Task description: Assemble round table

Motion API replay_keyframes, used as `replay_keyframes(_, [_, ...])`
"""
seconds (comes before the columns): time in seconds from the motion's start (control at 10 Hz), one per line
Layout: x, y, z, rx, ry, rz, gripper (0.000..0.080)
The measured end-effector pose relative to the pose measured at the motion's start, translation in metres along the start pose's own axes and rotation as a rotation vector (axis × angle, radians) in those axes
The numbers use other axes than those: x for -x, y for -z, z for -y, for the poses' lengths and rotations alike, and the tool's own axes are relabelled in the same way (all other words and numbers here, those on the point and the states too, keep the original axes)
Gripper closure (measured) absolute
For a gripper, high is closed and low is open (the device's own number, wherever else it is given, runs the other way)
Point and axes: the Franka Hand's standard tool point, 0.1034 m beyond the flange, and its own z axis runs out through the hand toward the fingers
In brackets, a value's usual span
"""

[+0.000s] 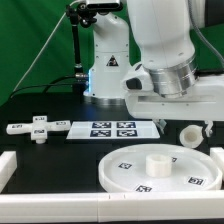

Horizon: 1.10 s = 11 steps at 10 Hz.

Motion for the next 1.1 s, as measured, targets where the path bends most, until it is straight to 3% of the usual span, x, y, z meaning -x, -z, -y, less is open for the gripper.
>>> replay_keyframes(0.2, [-0.003, -0.002, -0.003, 0.005, -0.004, 0.097, 0.0151])
replay_keyframes(0.6, [0.007, -0.010, 0.003, 0.031, 0.002, 0.303, 0.0151])
replay_keyframes(0.8, [0.011, -0.014, -0.001, 0.046, 0.006, 0.433, 0.0151])
replay_keyframes(1.1, [0.011, -0.026, 0.000, 0.051, 0.008, 0.430, 0.0151])
